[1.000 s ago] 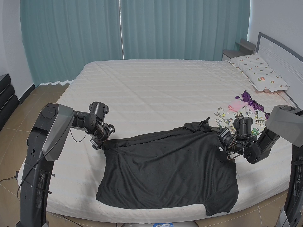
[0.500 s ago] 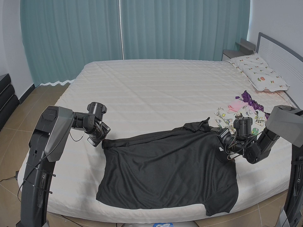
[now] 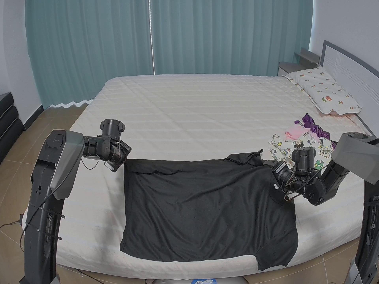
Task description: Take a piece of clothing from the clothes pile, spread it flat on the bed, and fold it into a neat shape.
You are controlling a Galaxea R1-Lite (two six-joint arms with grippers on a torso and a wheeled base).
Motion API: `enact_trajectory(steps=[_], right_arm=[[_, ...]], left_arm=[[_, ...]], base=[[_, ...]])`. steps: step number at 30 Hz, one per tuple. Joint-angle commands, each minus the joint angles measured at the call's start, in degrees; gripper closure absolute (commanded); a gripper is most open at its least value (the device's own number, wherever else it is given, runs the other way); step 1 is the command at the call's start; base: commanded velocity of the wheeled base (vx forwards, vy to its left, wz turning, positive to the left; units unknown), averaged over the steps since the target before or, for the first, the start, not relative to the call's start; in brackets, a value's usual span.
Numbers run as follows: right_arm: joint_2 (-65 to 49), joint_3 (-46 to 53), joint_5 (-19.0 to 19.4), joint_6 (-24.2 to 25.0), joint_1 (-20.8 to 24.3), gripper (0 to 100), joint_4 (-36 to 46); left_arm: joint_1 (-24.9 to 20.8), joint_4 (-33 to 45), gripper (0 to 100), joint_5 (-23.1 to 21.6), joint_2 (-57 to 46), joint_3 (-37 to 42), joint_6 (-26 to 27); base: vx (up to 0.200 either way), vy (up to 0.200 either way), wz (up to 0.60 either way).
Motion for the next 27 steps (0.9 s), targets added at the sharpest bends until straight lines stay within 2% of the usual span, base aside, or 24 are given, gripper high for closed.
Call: enact_trajectory(steps=[1, 5, 11, 12, 21, 24, 27], right_arm=[[0.2, 0.1, 0.0, 0.0, 0.0, 0, 0.0], [0.3, 0.0, -0.1, 0.0, 0.1, 0, 0.0], [0.3, 0.1, -0.2, 0.0, 0.5, 0, -0.1], [0.3, 0.1, -0.3, 0.0, 0.5, 0, 0.0], [0.2, 0.2, -0.3, 0.0, 0.5, 0, 0.0], [-0.4, 1.3, -0.3, -0.7, 0.5, 0, -0.1], [-0.5, 1.5, -0.3, -1.5, 0.5, 0, -0.2]], left_arm=[[0.4, -4.3, 100, -0.2, 0.9, 0.0, 1.0], [0.5, -6.3, 100, -0.1, 2.2, 0.0, 3.5], [1.3, -8.1, 100, 0.0, 2.8, 0.0, 3.5], [1.5, -8.1, 0, 0.1, 3.3, 0.0, 3.7], [2.8, -6.6, 0, -0.3, 2.8, 0.2, 3.5], [3.9, 0.1, 0, -1.5, -0.6, 2.1, 2.8], [4.2, 3.1, 0, -3.3, -3.8, 4.6, 0.9]], base=[[0.000, 0.000, 0.00], [0.000, 0.000, 0.00], [0.000, 0.000, 0.00], [0.000, 0.000, 0.00], [0.000, 0.000, 0.00], [0.000, 0.000, 0.00], [0.000, 0.000, 0.00]])
